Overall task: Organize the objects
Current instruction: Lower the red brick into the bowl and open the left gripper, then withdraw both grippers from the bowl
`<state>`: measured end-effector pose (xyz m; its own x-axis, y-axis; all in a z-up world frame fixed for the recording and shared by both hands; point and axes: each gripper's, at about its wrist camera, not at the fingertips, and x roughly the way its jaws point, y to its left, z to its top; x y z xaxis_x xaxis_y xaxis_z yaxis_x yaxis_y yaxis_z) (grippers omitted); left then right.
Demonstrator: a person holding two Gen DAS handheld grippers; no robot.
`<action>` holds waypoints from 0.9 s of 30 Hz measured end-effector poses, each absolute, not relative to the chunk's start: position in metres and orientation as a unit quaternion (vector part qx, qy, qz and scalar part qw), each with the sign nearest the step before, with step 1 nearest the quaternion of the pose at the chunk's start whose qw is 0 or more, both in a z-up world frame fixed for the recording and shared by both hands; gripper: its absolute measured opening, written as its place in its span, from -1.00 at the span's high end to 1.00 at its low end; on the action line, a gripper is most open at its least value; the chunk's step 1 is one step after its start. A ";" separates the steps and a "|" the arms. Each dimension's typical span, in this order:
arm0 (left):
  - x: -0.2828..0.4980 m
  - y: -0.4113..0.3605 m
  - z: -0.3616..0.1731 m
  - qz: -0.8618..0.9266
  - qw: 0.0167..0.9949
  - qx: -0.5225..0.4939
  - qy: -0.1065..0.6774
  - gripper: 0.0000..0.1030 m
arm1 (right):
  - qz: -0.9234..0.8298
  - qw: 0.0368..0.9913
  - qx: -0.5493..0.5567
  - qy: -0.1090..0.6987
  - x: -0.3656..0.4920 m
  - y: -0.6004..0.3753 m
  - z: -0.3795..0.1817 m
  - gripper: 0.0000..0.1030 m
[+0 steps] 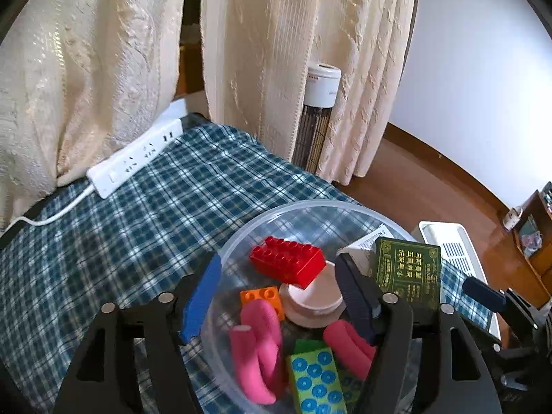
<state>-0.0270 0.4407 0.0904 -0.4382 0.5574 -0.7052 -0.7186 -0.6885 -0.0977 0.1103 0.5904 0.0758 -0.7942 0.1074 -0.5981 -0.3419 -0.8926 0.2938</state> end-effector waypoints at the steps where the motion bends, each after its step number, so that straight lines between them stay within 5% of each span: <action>1: -0.023 0.437 0.092 0.844 0.377 -0.365 0.111 -0.41 | 0.926 0.121 -0.300 0.196 0.113 0.588 0.075 -0.50; 15: 0.030 0.386 0.105 0.871 0.353 -0.315 0.133 -0.79 | 0.920 0.135 -0.325 0.172 0.138 0.556 0.072 -0.85; 27: 0.055 0.362 0.104 0.878 0.331 -0.314 0.141 -0.82 | 0.919 0.169 -0.322 0.151 0.150 0.531 0.078 -0.99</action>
<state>0.0548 0.3622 0.1037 -0.5835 0.4921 -0.6460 -0.6700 -0.7413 0.0405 0.1503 0.5313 0.0777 -0.7363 0.2129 -0.6422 -0.4071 -0.8975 0.1693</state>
